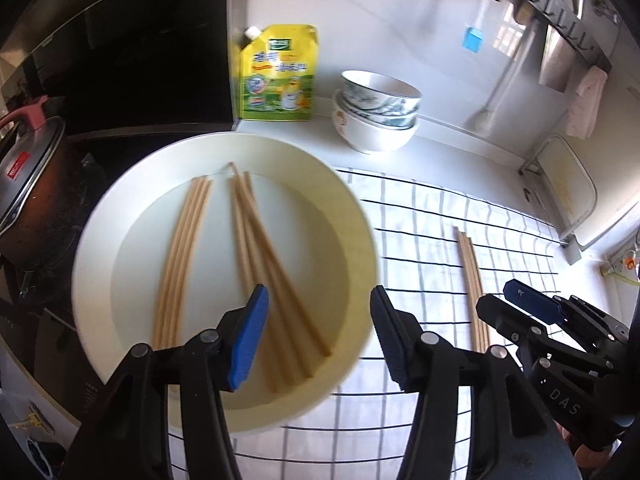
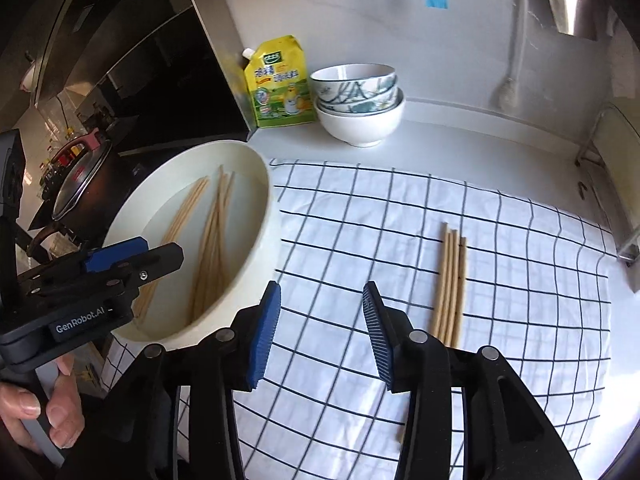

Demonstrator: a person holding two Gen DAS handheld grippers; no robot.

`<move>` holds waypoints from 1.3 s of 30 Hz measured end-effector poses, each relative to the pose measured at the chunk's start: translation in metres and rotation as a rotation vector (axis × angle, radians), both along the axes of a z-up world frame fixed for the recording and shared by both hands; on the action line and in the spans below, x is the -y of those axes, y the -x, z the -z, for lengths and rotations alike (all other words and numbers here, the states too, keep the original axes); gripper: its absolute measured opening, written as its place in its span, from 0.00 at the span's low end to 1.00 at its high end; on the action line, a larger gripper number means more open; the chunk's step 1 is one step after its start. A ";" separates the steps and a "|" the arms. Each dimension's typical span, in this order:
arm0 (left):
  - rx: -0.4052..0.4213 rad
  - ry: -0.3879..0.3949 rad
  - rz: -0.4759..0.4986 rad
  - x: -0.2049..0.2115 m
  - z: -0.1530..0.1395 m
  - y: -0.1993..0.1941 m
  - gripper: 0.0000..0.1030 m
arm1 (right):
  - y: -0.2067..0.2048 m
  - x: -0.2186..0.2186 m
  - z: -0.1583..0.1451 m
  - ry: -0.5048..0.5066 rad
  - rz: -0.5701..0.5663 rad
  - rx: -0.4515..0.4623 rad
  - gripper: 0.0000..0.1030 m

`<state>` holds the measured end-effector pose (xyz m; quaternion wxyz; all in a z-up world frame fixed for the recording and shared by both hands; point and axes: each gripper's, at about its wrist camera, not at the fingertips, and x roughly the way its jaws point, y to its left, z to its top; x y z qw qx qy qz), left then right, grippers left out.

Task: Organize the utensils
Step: 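Move the right tool back over the remaining chopsticks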

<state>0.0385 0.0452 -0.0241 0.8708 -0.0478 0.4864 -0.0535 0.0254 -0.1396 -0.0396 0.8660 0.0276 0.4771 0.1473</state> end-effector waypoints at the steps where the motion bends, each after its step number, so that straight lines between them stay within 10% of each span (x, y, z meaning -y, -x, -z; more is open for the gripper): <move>1: 0.000 0.004 0.013 0.008 0.000 0.001 0.52 | 0.002 0.009 0.002 0.005 0.015 -0.005 0.40; 14: -0.033 0.033 0.121 0.084 0.020 0.012 0.62 | 0.027 0.095 0.034 0.048 0.151 -0.057 0.43; 39: -0.098 -0.039 0.133 0.114 0.062 0.014 0.67 | 0.015 0.102 0.102 0.096 0.146 -0.117 0.43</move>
